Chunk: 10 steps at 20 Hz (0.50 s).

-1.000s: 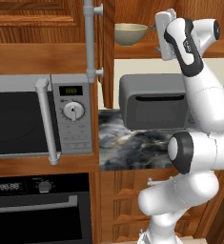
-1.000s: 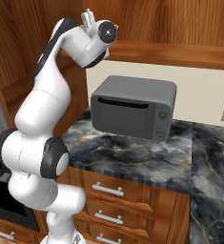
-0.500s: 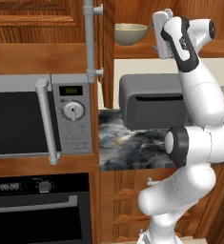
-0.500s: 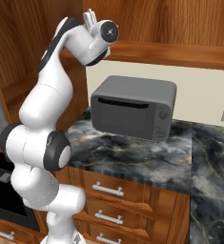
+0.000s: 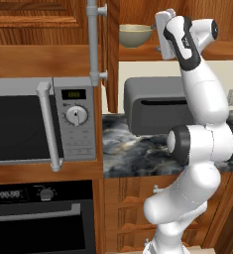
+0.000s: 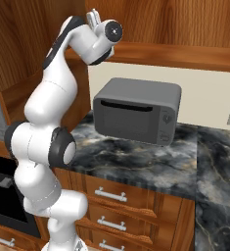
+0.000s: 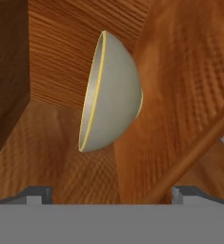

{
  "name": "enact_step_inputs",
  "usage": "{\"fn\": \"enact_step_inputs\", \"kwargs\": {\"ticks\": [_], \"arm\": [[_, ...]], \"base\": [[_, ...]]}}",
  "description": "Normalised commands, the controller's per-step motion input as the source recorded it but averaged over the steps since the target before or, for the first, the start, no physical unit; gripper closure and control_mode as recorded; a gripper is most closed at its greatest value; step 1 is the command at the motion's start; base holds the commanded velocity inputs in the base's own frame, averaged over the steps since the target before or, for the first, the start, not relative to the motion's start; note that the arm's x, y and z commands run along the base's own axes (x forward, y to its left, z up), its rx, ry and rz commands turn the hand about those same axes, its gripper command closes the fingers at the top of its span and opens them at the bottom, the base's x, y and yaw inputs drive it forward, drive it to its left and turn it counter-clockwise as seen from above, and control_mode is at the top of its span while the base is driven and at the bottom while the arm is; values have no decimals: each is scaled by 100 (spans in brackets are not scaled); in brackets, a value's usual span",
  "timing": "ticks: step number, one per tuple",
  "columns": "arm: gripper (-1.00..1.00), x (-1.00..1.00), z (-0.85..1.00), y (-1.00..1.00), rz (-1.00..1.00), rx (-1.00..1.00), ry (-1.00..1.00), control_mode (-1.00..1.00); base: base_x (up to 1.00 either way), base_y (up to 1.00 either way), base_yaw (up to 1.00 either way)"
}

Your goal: Move the bowls from the cabinet to the plates on the dining table.

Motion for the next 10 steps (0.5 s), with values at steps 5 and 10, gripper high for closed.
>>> {"fn": "enact_step_inputs", "kwargs": {"ticks": [5, 10], "arm": [[-100, 24, -1, 1, 2, 0, 0, -100], [-100, 22, -4, 2, 3, 0, -2, -100]], "base": [[0, 0, 0], [0, 0, 0]]}}
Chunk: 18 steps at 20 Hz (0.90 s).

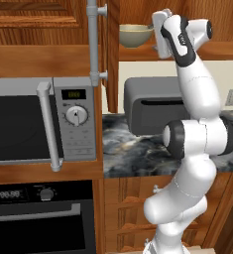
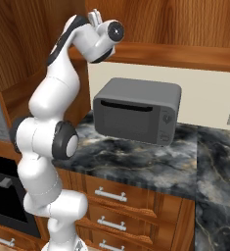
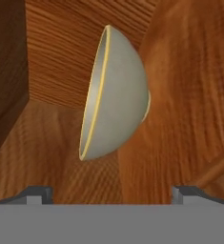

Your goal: Move the bowls from the cabinet to the plates on the dining table.

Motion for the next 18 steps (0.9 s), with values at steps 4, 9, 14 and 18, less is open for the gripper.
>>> {"fn": "enact_step_inputs", "kwargs": {"ticks": [4, 9, 14, 18], "arm": [[-100, 24, -3, 0, 3, 0, -2, -100], [-100, 23, -4, 0, 2, 0, -3, -100], [-100, 29, -2, 1, 1, 0, -2, -100], [-100, 30, -1, 1, 1, 0, 0, -100]], "base": [[0, 0, 0], [0, 0, 0], [0, 0, 0], [0, 0, 0]]}}
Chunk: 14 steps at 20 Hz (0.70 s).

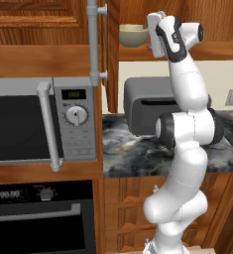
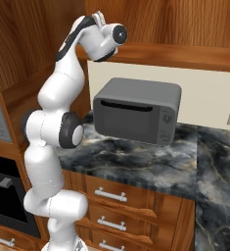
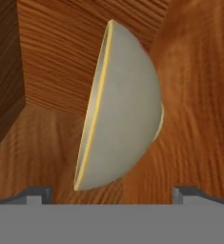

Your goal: Move the bowls from the cabinet to the plates on the dining table.

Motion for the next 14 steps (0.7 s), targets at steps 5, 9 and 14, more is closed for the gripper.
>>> {"fn": "enact_step_inputs", "kwargs": {"ticks": [5, 9, 14], "arm": [[-100, 27, 0, 0, 0, 0, 5, -100], [-100, 27, 0, 0, 0, 0, 11, -100], [-100, 25, -1, 0, 0, 0, 11, -100]], "base": [[0, 0, 0], [0, 0, 0], [0, 0, 0]]}}
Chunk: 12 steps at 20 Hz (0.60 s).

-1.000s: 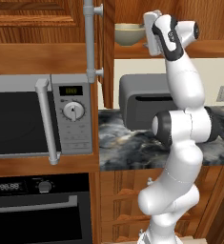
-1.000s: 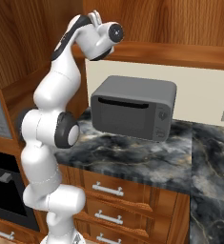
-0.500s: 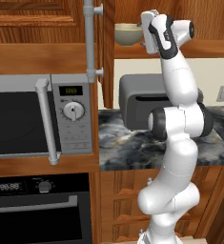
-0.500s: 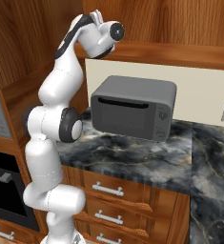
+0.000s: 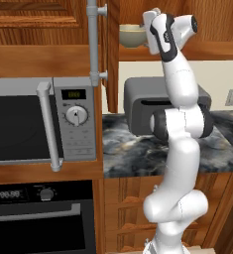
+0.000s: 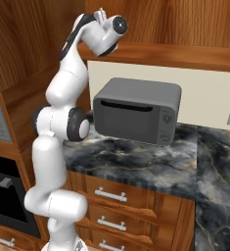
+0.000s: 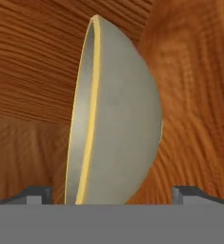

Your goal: Move the bowls from the cabinet to the plates on the dining table.

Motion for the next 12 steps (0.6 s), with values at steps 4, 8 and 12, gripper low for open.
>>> {"fn": "enact_step_inputs", "kwargs": {"ticks": [4, 8, 12], "arm": [[-100, 28, -1, 0, 1, 0, 12, -100], [-100, 31, -1, 0, 2, 0, 9, -100], [-100, 29, -6, 0, 3, 0, 6, -100]], "base": [[0, 0, 0], [0, 0, 0], [0, 0, 0]]}}
